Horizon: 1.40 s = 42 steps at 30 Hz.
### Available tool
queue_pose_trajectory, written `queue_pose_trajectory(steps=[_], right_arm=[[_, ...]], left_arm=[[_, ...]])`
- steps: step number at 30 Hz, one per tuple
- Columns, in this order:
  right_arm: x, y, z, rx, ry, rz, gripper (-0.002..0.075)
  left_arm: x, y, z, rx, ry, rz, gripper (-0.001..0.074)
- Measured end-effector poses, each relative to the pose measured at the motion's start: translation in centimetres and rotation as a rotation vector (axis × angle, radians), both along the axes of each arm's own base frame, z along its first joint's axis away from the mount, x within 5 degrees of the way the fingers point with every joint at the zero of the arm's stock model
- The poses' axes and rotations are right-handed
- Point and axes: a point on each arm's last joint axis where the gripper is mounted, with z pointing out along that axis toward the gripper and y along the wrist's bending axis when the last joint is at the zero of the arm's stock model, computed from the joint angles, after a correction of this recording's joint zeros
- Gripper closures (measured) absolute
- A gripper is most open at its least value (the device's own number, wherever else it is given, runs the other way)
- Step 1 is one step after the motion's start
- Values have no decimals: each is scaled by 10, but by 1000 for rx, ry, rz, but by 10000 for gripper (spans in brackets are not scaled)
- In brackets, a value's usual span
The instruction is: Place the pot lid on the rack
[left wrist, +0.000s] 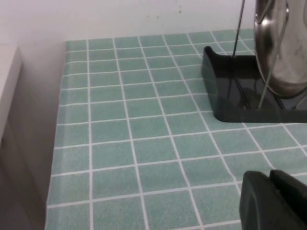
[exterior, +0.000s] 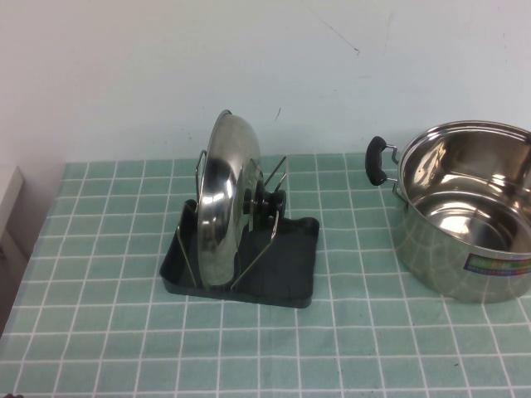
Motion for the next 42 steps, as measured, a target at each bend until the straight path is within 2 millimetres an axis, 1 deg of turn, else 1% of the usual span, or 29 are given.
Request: queue_pose_trajectory(steps=[5,31,34,37,39,42], right_arm=[[0,0,0,0,0,0,727],[0,0,0,-3,-2,0,727],[1,-1,0,-17,-20,-5,727],[7,-1,-3,-31,-91,-30,727],[11,-1,-5,-34,-150,-66,727],[17,-3,-12,-48,-191,-171,727]], left_arm=[[0,2,0,-11,2,36,738],[0,2,0,-14,0,37,738],[0,2,0,-14,-1,37,738],[0,2,0,-12,-2,36,738],[0,2,0,-12,-2,36,738],[0,2,0,-12,-2,36,738]])
